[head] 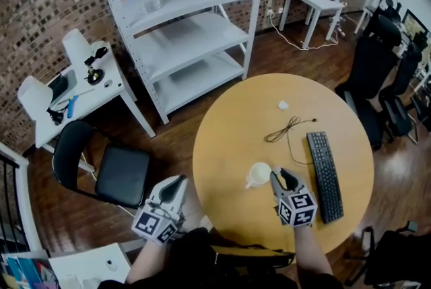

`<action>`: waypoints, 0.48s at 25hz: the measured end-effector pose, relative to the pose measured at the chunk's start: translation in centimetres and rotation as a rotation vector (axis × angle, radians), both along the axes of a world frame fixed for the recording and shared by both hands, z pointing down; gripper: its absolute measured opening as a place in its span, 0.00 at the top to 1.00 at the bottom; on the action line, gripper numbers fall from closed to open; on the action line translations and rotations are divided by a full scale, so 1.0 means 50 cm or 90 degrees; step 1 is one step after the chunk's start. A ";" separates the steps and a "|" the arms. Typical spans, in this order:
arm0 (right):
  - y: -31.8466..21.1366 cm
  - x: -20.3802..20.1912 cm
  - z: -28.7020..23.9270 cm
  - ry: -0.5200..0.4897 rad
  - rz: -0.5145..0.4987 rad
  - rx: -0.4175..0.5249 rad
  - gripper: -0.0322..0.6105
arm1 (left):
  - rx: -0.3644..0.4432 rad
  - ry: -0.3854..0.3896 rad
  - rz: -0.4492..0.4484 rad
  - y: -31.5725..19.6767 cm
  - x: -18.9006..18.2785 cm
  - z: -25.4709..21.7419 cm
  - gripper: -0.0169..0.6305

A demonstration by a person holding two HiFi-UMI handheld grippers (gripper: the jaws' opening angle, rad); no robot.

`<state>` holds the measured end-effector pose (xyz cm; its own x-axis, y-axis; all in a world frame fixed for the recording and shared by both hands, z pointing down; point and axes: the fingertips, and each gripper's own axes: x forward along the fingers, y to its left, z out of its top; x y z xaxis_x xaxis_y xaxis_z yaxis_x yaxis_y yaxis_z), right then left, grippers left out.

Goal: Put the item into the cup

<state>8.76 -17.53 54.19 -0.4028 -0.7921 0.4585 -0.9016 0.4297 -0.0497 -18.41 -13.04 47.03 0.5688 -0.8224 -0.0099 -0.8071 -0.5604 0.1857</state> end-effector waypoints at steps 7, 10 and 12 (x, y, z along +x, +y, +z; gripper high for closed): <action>-0.025 -0.044 0.062 0.046 -0.013 -0.033 0.75 | -0.010 -0.002 -0.017 -0.004 -0.044 0.012 0.94; -0.031 -0.052 0.081 0.043 -0.016 -0.050 0.63 | -0.016 -0.009 -0.019 -0.012 -0.061 0.017 0.94; -0.032 -0.052 0.086 0.041 -0.011 -0.052 0.59 | -0.017 -0.012 -0.018 -0.018 -0.067 0.018 0.94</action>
<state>6.15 -19.13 58.48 -0.3839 -0.7438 0.5471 -0.8963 0.4426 -0.0272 -21.75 -13.95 47.94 0.5447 -0.8384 0.0224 -0.8263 -0.5319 0.1851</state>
